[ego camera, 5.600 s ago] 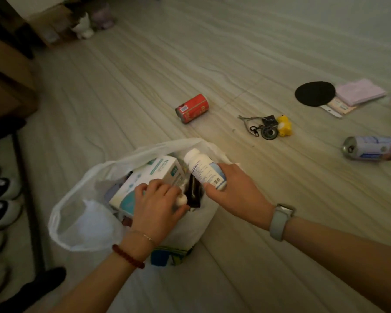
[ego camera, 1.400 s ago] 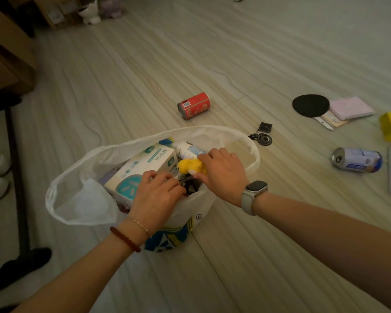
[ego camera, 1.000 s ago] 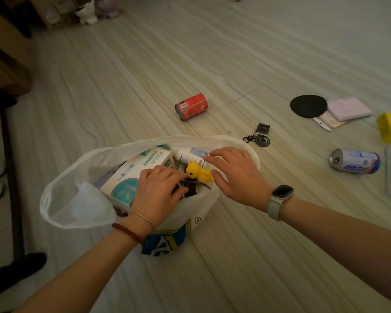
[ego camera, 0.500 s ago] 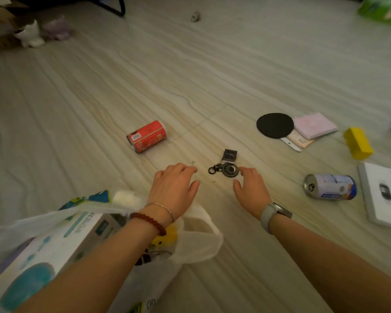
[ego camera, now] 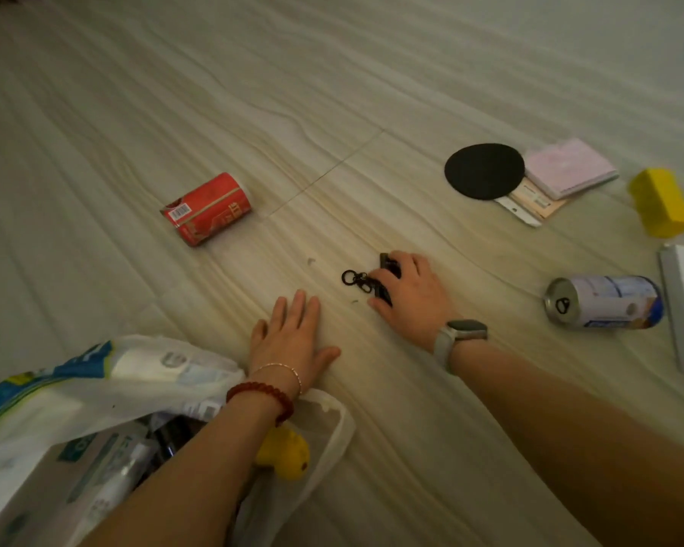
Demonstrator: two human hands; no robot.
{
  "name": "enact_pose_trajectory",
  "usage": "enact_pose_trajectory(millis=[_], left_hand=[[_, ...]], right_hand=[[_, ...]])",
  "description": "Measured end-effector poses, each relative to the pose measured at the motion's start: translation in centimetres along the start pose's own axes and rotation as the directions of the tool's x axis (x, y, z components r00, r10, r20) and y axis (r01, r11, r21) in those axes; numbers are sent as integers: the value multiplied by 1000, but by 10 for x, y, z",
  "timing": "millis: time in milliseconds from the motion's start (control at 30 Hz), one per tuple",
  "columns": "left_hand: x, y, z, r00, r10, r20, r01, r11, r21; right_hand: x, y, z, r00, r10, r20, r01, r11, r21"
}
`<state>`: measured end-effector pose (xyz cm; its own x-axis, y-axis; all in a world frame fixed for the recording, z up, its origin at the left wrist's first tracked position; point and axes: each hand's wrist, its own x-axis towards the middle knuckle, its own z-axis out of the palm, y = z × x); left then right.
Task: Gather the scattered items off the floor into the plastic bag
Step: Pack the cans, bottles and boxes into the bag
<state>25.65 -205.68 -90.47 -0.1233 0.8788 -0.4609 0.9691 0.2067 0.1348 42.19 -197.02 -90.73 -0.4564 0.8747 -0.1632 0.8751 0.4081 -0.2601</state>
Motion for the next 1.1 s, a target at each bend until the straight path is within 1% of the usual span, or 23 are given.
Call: enact_pose_trajectory(millis=[100, 133, 200, 267, 333, 367, 433, 467, 500, 533, 600, 633, 667, 700, 733, 800, 867, 967, 1033, 1100], left_hand=[[1, -1, 2, 1000, -5, -20, 5, 1000, -12], [1, -1, 1, 1000, -8, -17, 7, 1000, -15], [1, 0, 0, 1000, -7, -20, 7, 1000, -26], [0, 2, -1, 1000, -14, -19, 14, 1000, -28], [-2, 5, -1, 1000, -18, -11, 18, 999, -31], [-3, 6, -2, 1000, -20, -2, 20, 999, -34], [-7, 10, -6, 1000, -8, -6, 7, 999, -50], [-11, 13, -8, 999, 19, -35, -21, 998, -54], [-16, 15, -10, 995, 55, -79, -58, 997, -44], [-24, 18, -10, 988, 93, -122, -97, 995, -23], [-40, 23, -10, 971, 166, -174, -165, 986, 17], [-49, 24, -10, 961, 198, -191, -195, 980, 34], [-58, 23, -10, 946, 237, -223, -231, 971, 54], [-68, 21, -12, 918, 284, -277, -272, 959, 82], [-77, 18, -14, 887, 320, -333, -307, 947, 94], [-96, 5, -21, 841, 366, -399, -349, 930, 117], [-121, -8, -29, 835, 380, -398, -357, 925, 133], [-160, -32, -36, 832, 356, -425, -326, 934, 146], [-184, -52, -33, 849, 319, -422, -273, 947, 167], [-206, -69, -28, 868, 264, -421, -213, 963, 165]], right_hand=[[-40, 2, 9, 981, -95, -170, 90, 995, -35], [-54, 5, 12, 972, -116, -203, 113, 993, -25], [-76, 12, 16, 968, -140, -211, 149, 989, 27], [-92, 17, 16, 973, -126, -194, 152, 980, 126], [-99, 19, 13, 976, -46, -213, 105, 957, 271], [-99, 19, 10, 976, 31, -216, 52, 928, 368], [-97, 19, 3, 962, 213, -174, -80, 821, 565], [-96, 20, 0, 957, 263, -126, -131, 774, 620], [-98, 21, -3, 959, 269, -86, -159, 766, 623], [-100, 22, -4, 968, 243, -66, -163, 804, 572], [-109, 23, 0, 988, 143, -58, -113, 927, 358], [-115, 23, 4, 994, 98, -57, -80, 963, 257], [-120, 21, 6, 996, 77, -52, -65, 977, 202], [-125, 17, 7, 996, 80, -45, -69, 977, 199], [-129, 11, 6, 994, 99, -36, -88, 968, 236], [-134, -4, -1, 988, 156, -11, -141, 920, 366], [-141, -21, -13, 984, 174, -21, -143, 866, 479], [-151, -52, -35, 991, 96, -91, -26, 813, 582], [-158, -77, -51, 991, 37, -131, 56, 771, 635], [-162, -104, -63, 989, 13, -151, 97, 707, 701]])
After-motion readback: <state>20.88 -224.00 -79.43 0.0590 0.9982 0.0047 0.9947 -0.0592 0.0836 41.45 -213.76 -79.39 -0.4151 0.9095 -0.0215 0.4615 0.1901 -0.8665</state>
